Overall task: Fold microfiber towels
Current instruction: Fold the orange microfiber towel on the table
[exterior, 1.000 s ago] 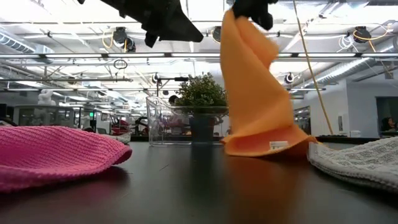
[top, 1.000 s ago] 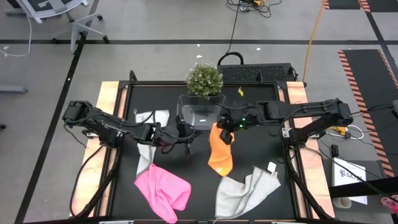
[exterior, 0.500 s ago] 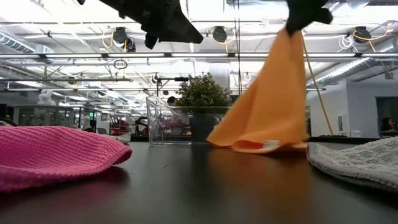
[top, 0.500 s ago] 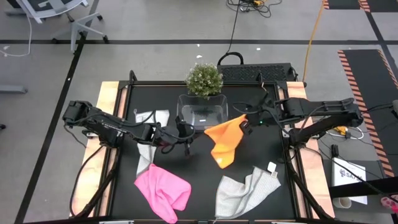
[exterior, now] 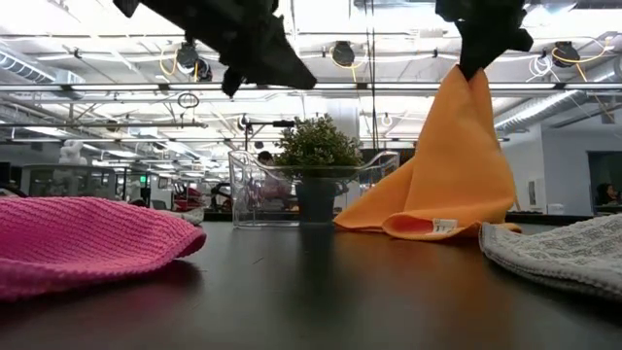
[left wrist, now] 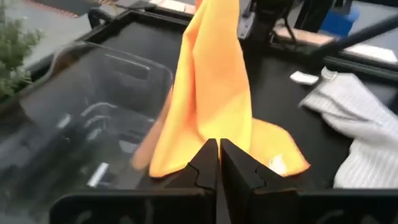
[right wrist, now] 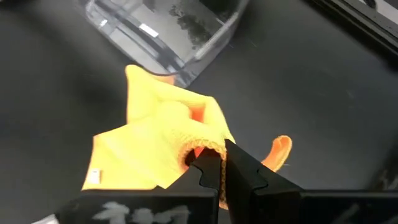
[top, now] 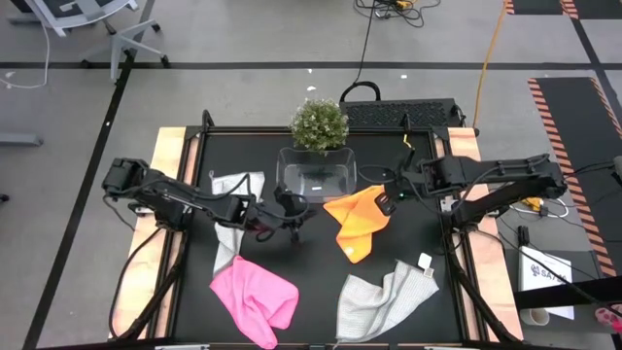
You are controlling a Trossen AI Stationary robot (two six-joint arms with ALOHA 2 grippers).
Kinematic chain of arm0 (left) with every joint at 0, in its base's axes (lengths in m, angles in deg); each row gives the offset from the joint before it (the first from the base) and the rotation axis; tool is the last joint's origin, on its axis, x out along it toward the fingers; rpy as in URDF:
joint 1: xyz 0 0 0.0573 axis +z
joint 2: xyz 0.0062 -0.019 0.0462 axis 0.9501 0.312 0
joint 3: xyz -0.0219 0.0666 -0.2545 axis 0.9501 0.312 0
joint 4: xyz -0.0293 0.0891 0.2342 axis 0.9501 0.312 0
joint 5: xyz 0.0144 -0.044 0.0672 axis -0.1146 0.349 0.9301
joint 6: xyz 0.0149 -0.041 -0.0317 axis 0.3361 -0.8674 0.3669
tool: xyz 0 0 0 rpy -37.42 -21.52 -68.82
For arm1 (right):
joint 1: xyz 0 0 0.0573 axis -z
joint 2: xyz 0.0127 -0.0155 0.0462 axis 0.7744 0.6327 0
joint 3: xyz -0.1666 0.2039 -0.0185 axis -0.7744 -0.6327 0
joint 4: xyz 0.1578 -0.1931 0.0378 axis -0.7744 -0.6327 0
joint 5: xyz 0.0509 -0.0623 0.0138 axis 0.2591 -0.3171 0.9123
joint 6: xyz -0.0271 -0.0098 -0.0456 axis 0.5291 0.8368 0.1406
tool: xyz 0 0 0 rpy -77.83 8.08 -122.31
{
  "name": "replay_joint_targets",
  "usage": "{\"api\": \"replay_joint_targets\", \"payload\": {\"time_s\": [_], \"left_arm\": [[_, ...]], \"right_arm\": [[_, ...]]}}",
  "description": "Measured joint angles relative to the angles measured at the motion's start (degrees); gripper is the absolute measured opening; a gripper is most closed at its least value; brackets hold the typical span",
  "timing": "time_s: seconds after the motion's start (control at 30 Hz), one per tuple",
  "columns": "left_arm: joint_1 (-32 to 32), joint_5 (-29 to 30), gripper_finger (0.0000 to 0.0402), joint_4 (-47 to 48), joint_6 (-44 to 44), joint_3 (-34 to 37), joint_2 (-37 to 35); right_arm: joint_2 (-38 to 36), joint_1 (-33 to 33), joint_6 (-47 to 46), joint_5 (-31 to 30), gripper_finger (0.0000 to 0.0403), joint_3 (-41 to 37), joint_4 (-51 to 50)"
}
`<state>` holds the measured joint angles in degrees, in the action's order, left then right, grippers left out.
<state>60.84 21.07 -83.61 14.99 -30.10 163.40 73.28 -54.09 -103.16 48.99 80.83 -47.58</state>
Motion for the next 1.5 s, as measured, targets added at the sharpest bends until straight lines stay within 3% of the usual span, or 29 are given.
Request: {"api": "replay_joint_targets", "payload": {"time_s": [0.23, 0.37, 0.43, 0.6, 0.8, 1.07, 1.23, 1.5], "left_arm": [[-0.49, -1.75, 0.0019, -0.33, -3.20, 0.06, 2.87], [-0.65, -3.33, 0.0019, -3.99, -2.92, 0.16, 6.98], [-0.67, -5.04, 0.0019, -10.54, -2.05, -0.11, 9.63], [-0.75, -6.08, 0.0019, -17.40, 12.13, -1.21, 13.54], [-0.58, -0.36, 0.0019, -7.96, 35.53, -6.88, 15.99], [0.15, -3.17, 0.0023, -2.13, 43.57, -12.73, 21.05], [0.37, -5.83, 0.0051, -3.80, 43.49, -16.09, 24.18], [0.42, -5.86, 0.0128, -2.23, 43.47, -19.29, 28.12]], "right_arm": [[-0.12, 0.61, 3.27, 0.04, 0.0000, -0.15, 5.18], [-0.15, 1.04, 5.84, 0.10, 0.0000, -0.15, 7.91], [-0.17, 1.16, 6.02, 0.11, 0.0000, -0.15, 8.46], [-0.15, 1.49, 6.42, 0.20, 0.0000, -0.15, 8.17], [-0.18, 1.49, 7.09, 0.22, 0.0000, -0.15, 8.26], [-0.20, 1.49, 7.75, 0.24, 0.0000, -0.13, 8.51], [-0.53, 1.49, 8.71, 1.63, 0.0000, -0.08, 9.18], [-0.87, 1.49, 9.95, 1.79, 0.0000, -0.09, 9.90]]}}
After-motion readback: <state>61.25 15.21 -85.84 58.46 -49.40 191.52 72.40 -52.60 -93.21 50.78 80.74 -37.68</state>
